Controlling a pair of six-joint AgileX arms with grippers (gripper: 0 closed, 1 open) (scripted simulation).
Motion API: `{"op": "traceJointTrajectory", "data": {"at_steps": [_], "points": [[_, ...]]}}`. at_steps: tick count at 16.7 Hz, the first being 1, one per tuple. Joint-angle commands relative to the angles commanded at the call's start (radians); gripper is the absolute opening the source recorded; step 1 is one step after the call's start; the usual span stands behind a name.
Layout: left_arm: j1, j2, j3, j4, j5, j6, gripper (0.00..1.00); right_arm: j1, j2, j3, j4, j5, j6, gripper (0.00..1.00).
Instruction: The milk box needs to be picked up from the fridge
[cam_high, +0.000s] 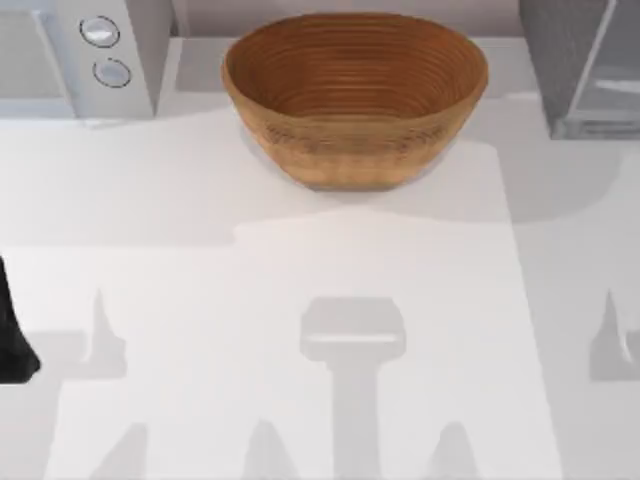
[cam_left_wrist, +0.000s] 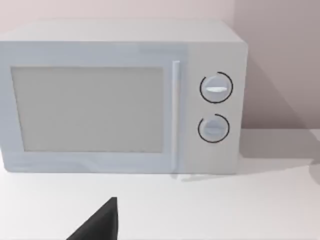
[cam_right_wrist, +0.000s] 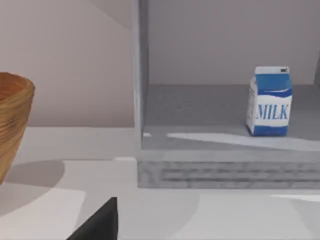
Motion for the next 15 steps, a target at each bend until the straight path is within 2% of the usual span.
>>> {"op": "traceJointTrajectory", "data": {"at_steps": [4,7,10,15], "points": [[0.0,0.0,0.0,0.0,0.0,0.0,1.0,-0.011,0.031,0.006,0.031,-0.013,-0.001,1.0],[0.0,0.0,0.0,0.0,0.0,0.0,1.0,-0.052,0.154,0.027,0.158,-0.06,-0.002,1.0],[0.0,0.0,0.0,0.0,0.0,0.0,1.0,-0.118,0.367,0.054,0.368,-0.127,-0.002,1.0],[0.0,0.0,0.0,0.0,0.0,0.0,1.0,-0.255,0.865,0.092,0.794,-0.26,0.004,1.0]]}}
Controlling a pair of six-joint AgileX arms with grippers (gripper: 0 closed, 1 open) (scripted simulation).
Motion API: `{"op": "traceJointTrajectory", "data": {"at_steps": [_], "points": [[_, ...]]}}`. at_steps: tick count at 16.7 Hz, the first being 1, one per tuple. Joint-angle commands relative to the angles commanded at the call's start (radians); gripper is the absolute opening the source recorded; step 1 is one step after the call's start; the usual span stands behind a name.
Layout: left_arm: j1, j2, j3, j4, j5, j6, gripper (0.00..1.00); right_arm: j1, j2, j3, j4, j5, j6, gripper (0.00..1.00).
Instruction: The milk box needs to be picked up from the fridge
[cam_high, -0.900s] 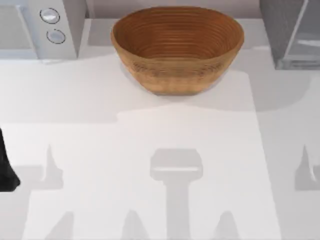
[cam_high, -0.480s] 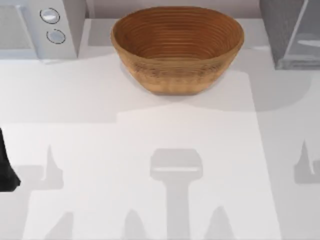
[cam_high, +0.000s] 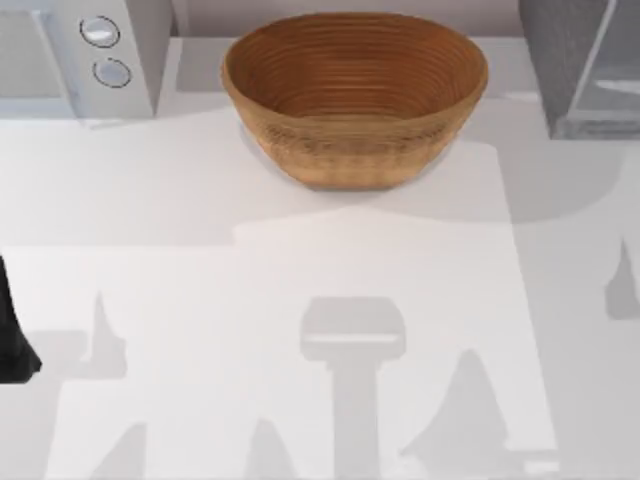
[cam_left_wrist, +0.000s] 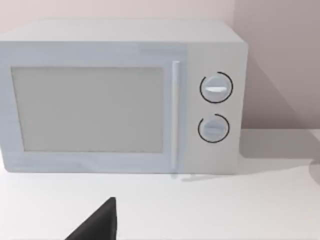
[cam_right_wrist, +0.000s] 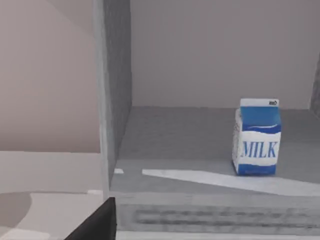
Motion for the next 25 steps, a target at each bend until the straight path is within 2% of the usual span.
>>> {"op": "traceJointTrajectory", "data": {"at_steps": [6,12,21,25], "points": [[0.0,0.0,0.0,0.0,0.0,0.0,1.0,-0.161,0.567,0.04,0.467,-0.148,0.01,1.0],[0.0,0.0,0.0,0.0,0.0,0.0,1.0,-0.264,0.885,0.084,0.78,-0.242,0.014,1.0],[0.0,0.0,0.0,0.0,0.0,0.0,1.0,-0.268,0.937,0.102,0.817,-0.25,0.013,1.0],[0.0,0.0,0.0,0.0,0.0,0.0,1.0,-0.218,1.05,0.253,0.773,-0.209,0.005,1.0]]}}
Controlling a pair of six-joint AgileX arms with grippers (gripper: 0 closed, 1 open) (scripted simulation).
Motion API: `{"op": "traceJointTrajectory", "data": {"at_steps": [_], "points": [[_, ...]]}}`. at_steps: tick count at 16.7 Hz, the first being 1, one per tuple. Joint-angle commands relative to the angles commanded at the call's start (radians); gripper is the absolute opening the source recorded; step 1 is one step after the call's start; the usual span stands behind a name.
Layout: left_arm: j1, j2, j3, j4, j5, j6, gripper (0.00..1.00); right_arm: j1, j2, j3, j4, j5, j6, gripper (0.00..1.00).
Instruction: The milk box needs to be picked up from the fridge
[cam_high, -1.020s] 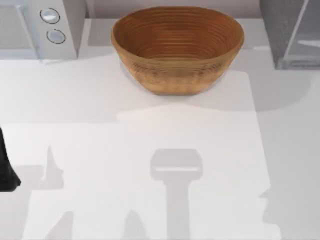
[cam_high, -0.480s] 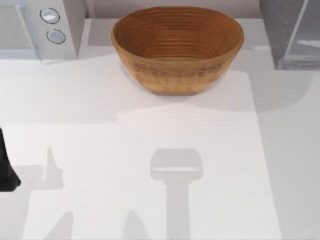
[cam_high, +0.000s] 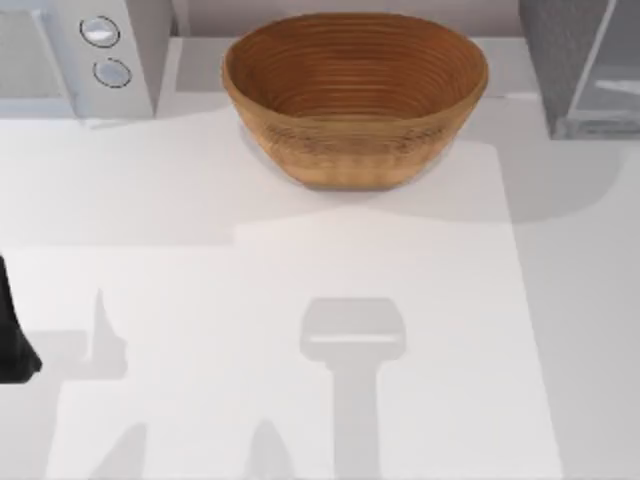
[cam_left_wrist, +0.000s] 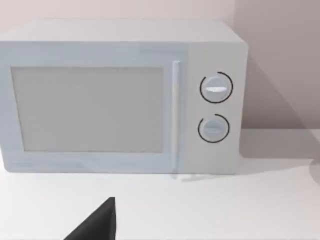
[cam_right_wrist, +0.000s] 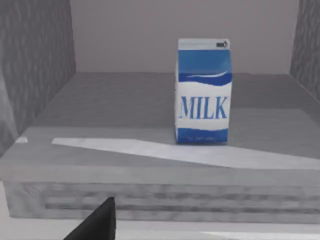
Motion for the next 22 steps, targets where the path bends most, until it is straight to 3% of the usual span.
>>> {"op": "traceJointTrajectory", "data": {"at_steps": [9,18,22], "points": [[0.0,0.0,0.0,0.0,0.0,0.0,1.0,0.165,0.37,0.625,-0.232,0.191,-0.006,1.0],[0.0,0.0,0.0,0.0,0.0,0.0,1.0,0.194,0.43,0.72,-0.287,0.227,-0.007,1.0],[0.0,0.0,0.0,0.0,0.0,0.0,1.0,0.211,0.496,0.874,-0.367,0.243,-0.007,1.0]]}}
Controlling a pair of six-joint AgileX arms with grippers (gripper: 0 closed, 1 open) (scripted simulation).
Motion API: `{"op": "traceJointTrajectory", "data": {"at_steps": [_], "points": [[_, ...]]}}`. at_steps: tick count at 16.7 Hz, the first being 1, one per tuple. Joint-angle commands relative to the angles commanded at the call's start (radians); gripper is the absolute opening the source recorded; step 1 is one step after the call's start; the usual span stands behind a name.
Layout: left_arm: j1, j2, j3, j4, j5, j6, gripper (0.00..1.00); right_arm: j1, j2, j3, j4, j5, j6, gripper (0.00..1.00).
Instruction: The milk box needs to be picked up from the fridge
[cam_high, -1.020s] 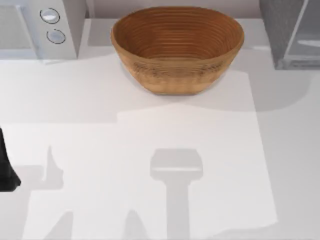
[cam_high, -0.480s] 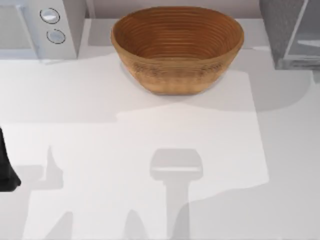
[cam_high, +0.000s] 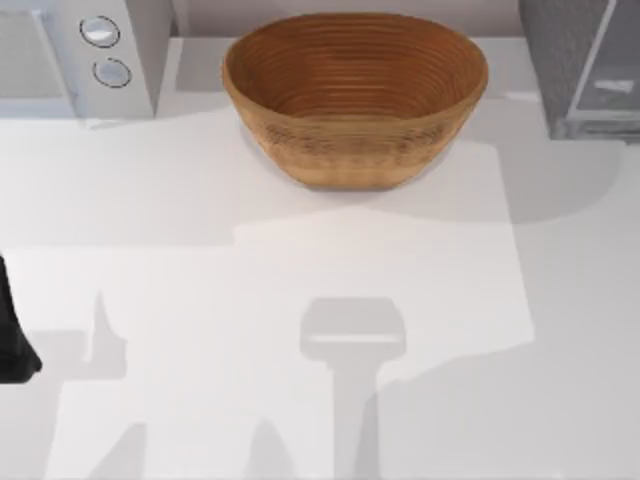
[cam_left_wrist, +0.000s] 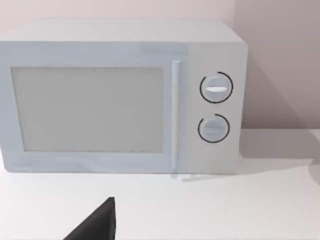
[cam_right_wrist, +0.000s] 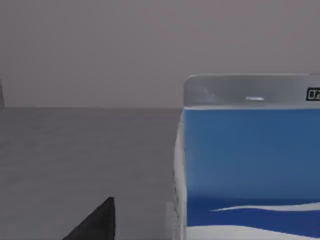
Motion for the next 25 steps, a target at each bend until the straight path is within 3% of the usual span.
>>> {"op": "traceJointTrajectory", "data": {"at_steps": [8,21,25], "points": [[0.0,0.0,0.0,0.0,0.0,0.0,1.0,0.017,0.054,0.132,-0.084,0.018,-0.001,1.0],[0.0,0.0,0.0,0.0,0.0,0.0,1.0,0.017,0.054,0.132,-0.084,0.018,-0.001,0.02],[0.0,0.0,0.0,0.0,0.0,0.0,1.0,0.017,0.054,0.132,-0.084,0.018,-0.001,0.0]]}}
